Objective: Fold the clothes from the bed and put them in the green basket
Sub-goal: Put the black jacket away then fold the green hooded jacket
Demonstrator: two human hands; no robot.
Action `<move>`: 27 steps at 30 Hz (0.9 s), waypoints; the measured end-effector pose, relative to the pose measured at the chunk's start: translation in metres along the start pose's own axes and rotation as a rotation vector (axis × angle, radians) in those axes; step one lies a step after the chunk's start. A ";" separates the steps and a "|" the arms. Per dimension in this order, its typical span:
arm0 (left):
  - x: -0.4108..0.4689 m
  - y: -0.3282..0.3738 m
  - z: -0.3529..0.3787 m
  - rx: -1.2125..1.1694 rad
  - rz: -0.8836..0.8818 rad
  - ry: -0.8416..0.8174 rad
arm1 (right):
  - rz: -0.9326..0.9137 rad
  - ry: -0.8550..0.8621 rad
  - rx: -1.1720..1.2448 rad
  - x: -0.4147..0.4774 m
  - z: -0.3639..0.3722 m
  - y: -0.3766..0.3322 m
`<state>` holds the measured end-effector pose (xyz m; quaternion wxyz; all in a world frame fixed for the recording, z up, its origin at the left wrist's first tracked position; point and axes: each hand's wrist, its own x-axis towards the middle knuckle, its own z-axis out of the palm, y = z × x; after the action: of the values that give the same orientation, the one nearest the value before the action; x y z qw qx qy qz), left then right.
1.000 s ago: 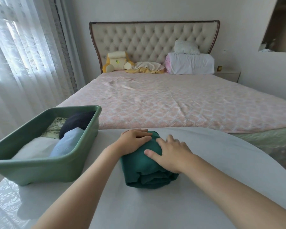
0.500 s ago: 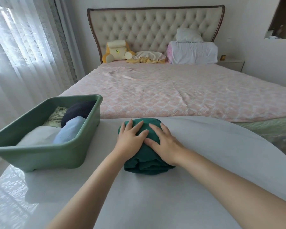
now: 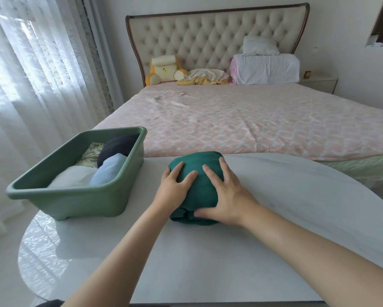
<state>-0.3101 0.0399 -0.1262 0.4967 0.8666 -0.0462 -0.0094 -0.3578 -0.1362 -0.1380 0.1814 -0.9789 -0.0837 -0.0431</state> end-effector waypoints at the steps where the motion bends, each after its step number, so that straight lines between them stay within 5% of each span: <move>1: -0.003 0.000 -0.002 0.007 -0.002 0.007 | -0.019 -0.010 -0.060 -0.004 0.002 -0.001; 12: -0.028 -0.013 -0.001 -0.168 -0.033 -0.083 | -0.037 0.220 -0.029 -0.004 0.037 0.003; 27: -0.031 0.012 -0.028 -0.053 0.208 0.138 | -0.144 0.539 0.158 0.015 0.024 -0.021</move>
<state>-0.3400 0.0604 -0.1022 0.5196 0.8424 -0.1013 0.1008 -0.3457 -0.1056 -0.1515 0.2691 -0.9066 -0.1048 -0.3076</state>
